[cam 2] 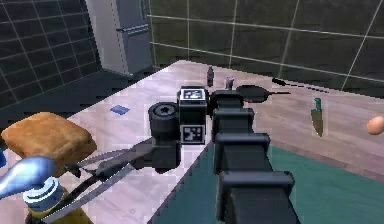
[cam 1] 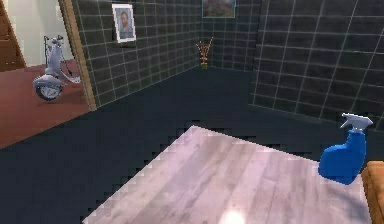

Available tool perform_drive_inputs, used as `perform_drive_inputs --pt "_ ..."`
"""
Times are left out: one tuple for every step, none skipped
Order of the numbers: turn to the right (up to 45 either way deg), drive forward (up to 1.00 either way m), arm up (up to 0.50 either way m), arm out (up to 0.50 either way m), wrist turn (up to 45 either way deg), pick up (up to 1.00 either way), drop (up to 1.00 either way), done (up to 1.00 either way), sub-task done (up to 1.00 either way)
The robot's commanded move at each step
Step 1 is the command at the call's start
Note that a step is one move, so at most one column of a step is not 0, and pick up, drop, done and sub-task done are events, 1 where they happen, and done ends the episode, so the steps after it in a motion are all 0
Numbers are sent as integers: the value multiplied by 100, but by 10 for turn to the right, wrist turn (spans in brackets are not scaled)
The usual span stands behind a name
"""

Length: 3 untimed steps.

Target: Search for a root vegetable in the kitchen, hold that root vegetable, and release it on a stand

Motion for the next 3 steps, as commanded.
perform_drive_inputs --pt "0 0 0 0 450 0 0 0 0" --pt "0 0 0 0 270 0 0 0 0" --pt "0 0 -12 0 0 0 0 0 0"
